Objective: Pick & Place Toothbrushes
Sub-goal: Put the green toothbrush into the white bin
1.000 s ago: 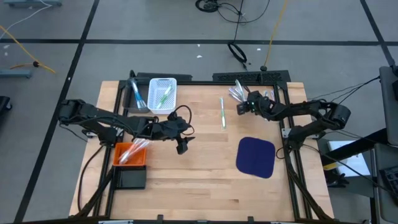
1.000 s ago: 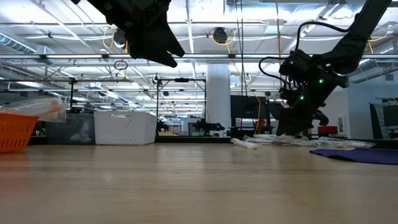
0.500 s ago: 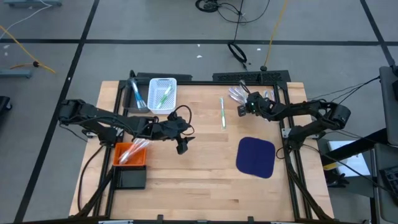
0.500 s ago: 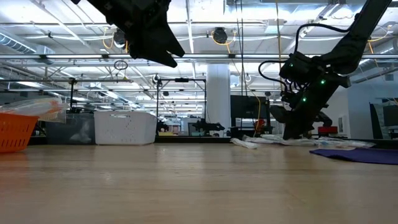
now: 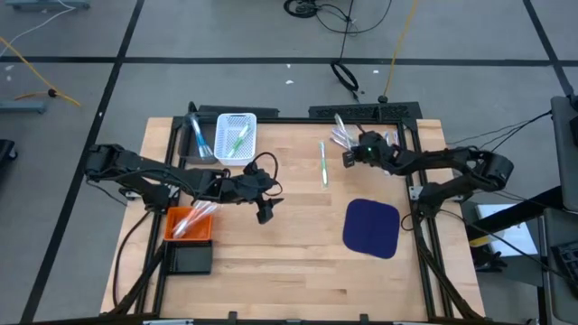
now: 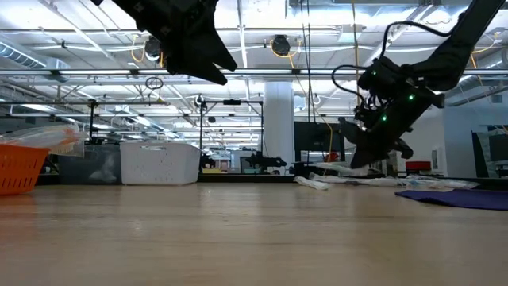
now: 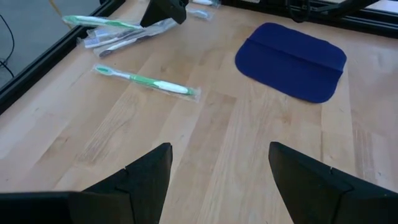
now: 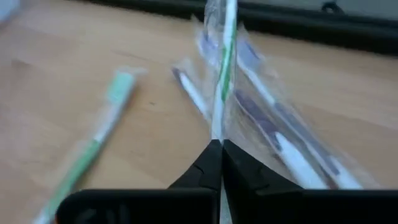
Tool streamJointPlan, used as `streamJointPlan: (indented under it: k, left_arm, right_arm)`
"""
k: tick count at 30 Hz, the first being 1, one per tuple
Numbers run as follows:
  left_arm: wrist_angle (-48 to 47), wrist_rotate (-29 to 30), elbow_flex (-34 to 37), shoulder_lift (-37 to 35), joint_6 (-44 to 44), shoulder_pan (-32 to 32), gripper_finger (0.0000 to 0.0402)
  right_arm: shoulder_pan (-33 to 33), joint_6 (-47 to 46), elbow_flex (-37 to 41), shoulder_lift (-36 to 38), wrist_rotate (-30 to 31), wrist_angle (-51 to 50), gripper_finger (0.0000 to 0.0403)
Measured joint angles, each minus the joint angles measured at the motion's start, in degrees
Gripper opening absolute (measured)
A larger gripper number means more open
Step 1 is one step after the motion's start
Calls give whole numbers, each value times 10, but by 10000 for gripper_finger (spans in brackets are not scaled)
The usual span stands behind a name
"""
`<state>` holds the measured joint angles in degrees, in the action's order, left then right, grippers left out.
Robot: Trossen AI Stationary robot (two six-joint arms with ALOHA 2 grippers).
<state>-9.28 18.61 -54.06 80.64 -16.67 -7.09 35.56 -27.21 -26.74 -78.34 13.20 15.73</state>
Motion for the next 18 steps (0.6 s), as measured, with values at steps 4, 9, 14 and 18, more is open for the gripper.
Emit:
streamJointPlan:
  k: [4,9,14,18]
  left_arm:
    - [1,10,0,0,-5,0,271]
    - [12,30,0,0,-18,0,271]
    - [55,31,0,0,-8,0,271]
    - [99,31,0,0,7,0,271]
  right_arm:
    - [-20,10,0,40,-30,4,0]
    - [-73,24,0,101,-76,33,1]
    - [-156,35,0,144,-89,95,1]
    - [-223,55,0,159,-89,146,1]
